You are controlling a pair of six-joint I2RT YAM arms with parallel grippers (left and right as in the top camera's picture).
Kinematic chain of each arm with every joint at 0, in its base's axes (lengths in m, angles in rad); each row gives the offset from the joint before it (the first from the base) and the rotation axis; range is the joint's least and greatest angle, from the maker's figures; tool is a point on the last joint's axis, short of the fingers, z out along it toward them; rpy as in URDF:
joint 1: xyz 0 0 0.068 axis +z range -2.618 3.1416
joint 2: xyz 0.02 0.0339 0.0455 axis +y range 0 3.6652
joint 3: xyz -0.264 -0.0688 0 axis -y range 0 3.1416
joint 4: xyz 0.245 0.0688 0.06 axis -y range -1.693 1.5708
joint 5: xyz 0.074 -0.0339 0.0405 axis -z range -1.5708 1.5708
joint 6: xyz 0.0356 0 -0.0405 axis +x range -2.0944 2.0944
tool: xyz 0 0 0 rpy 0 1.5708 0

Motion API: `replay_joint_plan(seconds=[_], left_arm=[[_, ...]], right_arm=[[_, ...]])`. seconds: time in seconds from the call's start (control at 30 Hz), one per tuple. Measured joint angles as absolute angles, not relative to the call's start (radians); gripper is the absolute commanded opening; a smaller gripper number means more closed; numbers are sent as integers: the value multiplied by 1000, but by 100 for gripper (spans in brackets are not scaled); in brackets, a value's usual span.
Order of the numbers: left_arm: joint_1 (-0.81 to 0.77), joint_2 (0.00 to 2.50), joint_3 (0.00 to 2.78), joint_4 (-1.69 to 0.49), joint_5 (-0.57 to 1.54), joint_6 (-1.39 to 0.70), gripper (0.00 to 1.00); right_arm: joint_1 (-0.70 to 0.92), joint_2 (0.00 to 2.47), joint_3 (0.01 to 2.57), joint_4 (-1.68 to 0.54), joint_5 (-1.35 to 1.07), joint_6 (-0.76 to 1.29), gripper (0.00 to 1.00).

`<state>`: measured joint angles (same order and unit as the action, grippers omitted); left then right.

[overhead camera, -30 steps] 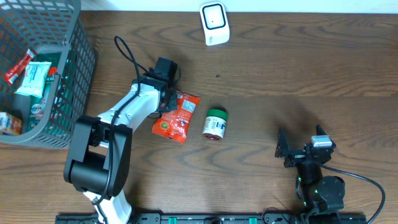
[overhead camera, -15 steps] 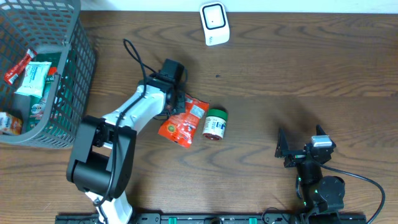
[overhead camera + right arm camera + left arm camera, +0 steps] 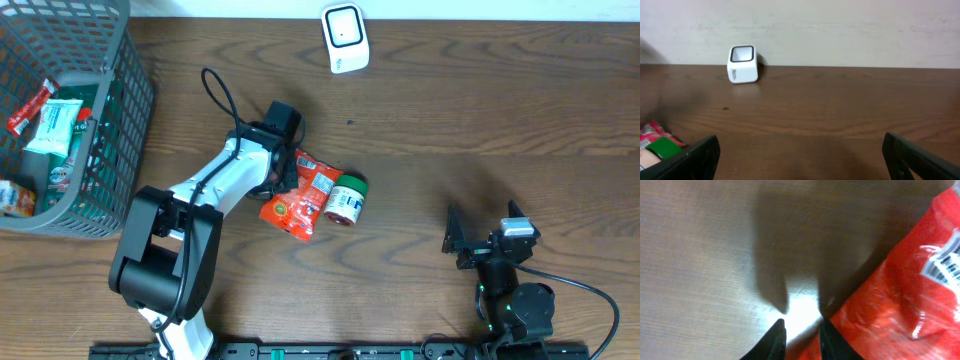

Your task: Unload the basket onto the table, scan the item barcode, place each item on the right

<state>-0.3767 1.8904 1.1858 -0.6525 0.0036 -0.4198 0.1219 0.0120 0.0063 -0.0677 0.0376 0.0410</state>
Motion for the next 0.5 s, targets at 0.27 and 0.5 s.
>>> replay_joint_plan(seconds=[0.27,0.5], left_arm=[[-377,1891,1186,-704,80,-422,26],[-377,1891,1186,-704,129,-421,30]], right_arm=[[122,12,6,-68,38,41,99],[122,12,6,-68,38,41,99]])
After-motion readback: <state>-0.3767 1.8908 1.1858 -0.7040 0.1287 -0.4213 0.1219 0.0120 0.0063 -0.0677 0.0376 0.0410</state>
